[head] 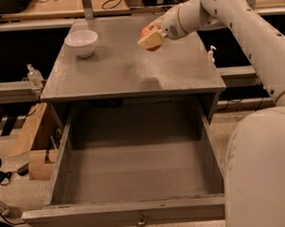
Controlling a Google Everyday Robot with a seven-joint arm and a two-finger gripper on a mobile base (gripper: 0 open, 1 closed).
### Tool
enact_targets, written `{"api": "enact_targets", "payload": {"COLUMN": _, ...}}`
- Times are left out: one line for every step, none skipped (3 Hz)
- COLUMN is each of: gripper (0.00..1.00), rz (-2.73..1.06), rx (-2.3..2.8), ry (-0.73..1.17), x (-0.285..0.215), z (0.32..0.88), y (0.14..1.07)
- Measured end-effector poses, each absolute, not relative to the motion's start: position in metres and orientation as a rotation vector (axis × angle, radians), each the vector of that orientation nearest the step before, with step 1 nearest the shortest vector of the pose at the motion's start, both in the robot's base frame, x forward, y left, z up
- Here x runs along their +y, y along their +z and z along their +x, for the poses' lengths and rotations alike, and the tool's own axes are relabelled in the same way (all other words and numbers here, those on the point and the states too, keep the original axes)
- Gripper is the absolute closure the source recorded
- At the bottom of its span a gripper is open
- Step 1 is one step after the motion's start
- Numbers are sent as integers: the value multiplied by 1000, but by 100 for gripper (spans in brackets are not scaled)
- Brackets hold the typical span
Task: Pick apple from top drawer and place on counter
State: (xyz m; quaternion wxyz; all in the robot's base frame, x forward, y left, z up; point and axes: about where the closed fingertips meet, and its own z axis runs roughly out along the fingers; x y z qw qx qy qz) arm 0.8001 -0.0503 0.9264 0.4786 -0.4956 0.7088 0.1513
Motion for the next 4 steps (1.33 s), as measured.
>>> {"api": "enact_targets", "payload": {"gripper": 100, "rz": -1160, "rx": 1865, "ry": 278, "x": -75, "z": 820, "y": 905}}
{"api": "enact_targets", "payload": {"gripper": 100, "rz": -1116, "rx": 1980, "ry": 226, "x": -97, "z": 824, "y": 881}}
{"api": "enact_targets", "payload": {"gripper": 86, "rz": -1110, "rx": 1997, "ry": 225, "x": -98, "z": 825, "y": 875}}
{"api": "enact_targets", "payload": {"gripper": 61, "rz": -1114, "rx": 1999, "ry": 229, "x": -95, "z": 825, "y": 872}}
